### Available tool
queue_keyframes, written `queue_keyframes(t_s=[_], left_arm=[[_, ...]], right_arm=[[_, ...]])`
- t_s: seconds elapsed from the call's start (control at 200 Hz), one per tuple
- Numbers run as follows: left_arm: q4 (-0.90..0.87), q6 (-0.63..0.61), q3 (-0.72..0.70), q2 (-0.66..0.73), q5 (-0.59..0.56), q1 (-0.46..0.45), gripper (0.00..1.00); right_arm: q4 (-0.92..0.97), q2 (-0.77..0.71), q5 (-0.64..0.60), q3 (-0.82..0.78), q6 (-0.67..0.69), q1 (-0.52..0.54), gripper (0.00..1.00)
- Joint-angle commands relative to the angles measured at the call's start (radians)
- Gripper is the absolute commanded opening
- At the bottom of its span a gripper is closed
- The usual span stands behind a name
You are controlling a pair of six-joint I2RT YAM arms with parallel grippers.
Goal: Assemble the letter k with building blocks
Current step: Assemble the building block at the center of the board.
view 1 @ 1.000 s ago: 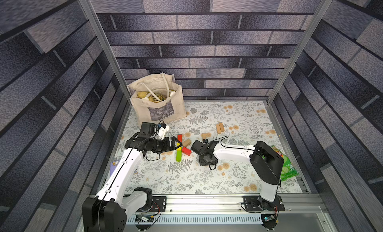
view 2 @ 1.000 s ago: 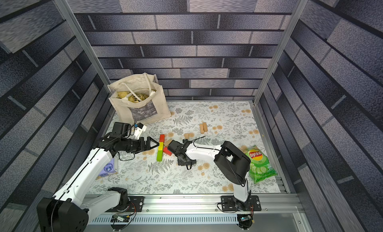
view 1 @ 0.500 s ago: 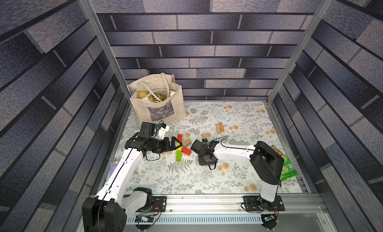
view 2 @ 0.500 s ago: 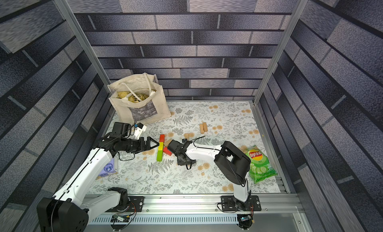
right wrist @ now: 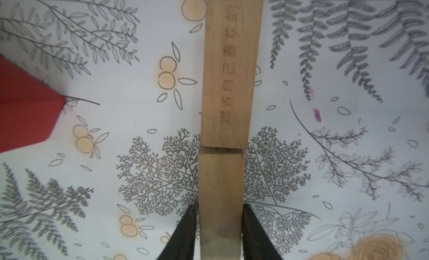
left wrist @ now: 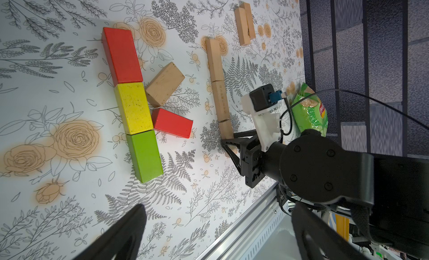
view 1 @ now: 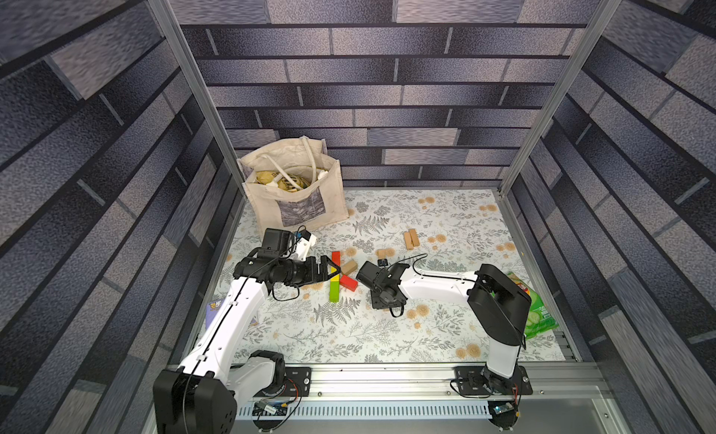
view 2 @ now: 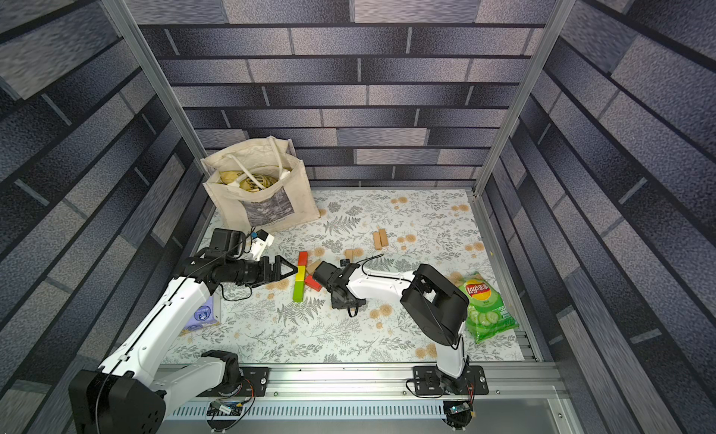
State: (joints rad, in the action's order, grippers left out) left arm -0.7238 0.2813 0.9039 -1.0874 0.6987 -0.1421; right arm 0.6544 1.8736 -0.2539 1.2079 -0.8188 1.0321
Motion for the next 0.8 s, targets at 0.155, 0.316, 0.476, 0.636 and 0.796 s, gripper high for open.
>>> queue_keyframes(t_s=[0.155, 0.316, 0.476, 0.636, 0.796], left_arm=[[-0.019, -0.013, -0.002, 0.022, -0.009, 0.005, 1.0], [-0.02, -0.013, -0.003, 0.021, -0.008, 0.005, 1.0], [-0.019, -0.013, -0.004, 0.021, -0.008, 0.004, 1.0], [-0.019, -0.011, -0.003, 0.021, -0.005, 0.004, 1.0], [-0.019, -0.011, -0.003, 0.02, -0.005, 0.005, 1.0]], right_arm=[[0.029, -0.023, -0.038, 0.022, -0.005, 0.006, 0.33], [0.025, -0.022, -0.039, 0.024, -0.005, 0.006, 0.32], [0.031, -0.015, -0.041, 0.036, 0.001, 0.007, 0.32], [0.038, -0.011, -0.046, 0.046, 0.003, 0.006, 0.31], [0.044, -0.015, -0.052, 0.043, -0.004, 0.006, 0.31]])
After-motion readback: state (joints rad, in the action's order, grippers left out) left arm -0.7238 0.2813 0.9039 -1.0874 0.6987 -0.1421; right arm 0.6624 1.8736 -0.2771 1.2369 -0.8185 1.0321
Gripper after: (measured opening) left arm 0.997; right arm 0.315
